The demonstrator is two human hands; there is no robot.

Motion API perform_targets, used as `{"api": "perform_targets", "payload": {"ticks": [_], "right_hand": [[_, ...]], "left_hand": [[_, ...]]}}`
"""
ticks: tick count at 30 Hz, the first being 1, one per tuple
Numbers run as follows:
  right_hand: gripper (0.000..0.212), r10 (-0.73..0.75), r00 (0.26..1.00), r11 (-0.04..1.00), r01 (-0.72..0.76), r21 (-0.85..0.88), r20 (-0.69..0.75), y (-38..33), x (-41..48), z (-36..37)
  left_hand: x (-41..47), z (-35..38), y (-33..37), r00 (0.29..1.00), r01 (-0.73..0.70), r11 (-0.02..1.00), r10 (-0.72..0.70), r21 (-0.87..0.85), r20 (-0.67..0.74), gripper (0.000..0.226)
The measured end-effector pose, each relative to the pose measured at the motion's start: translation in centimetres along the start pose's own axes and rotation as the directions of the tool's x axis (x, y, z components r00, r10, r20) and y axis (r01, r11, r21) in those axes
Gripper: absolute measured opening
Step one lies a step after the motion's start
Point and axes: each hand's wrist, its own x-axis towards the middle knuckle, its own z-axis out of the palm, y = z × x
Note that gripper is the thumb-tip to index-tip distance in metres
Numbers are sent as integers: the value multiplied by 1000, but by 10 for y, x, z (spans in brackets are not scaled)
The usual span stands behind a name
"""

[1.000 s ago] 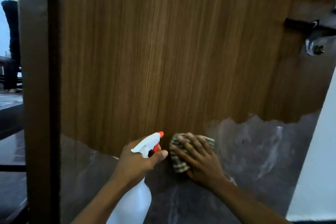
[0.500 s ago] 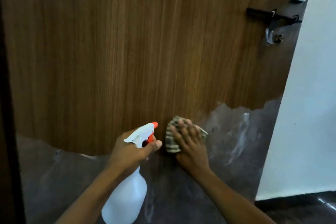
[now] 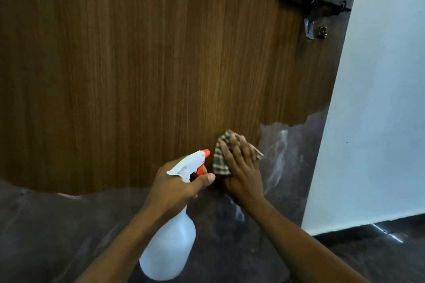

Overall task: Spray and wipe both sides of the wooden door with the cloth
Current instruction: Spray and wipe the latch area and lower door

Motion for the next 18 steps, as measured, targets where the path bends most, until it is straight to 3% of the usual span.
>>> {"api": "perform_targets", "payload": {"ticks": [2, 4, 7, 9, 11, 13, 15, 18], "right_hand": [[77, 221, 975, 975, -221, 18, 34, 20, -13, -4], [72, 468, 883, 882, -469, 50, 29, 35, 3, -14], [72, 625, 780, 773, -619, 140, -4, 34, 52, -33], [73, 526, 850, 844, -518, 135, -25, 26, 66, -37], [77, 274, 961, 961, -273, 49, -25, 27, 52, -31], [84, 70, 998, 997, -70, -43, 2, 42, 24, -19], [85, 53, 998, 997, -52, -54, 28, 60, -4, -11], [72, 216, 976, 976, -216, -5, 22, 82, -14, -18]], "left_hand": [[-1, 9, 3, 1000, -8, 1000, 7, 13, 27, 37], [0, 18, 4, 999, 4, 1000, -4, 14, 37, 37], [3, 27, 2, 999, 22, 1000, -22, 3, 41, 35], [6, 34, 3, 999, 23, 999, -22, -25, 32, 37], [9, 43, 7, 999, 20, 999, -19, -37, 36, 39], [10, 52, 9, 999, 41, 997, -40, -60, 28, 37], [11, 60, 11, 998, 53, 997, -51, -60, 33, 38], [11, 70, 15, 998, 39, 999, -39, -10, 58, 38]]}}
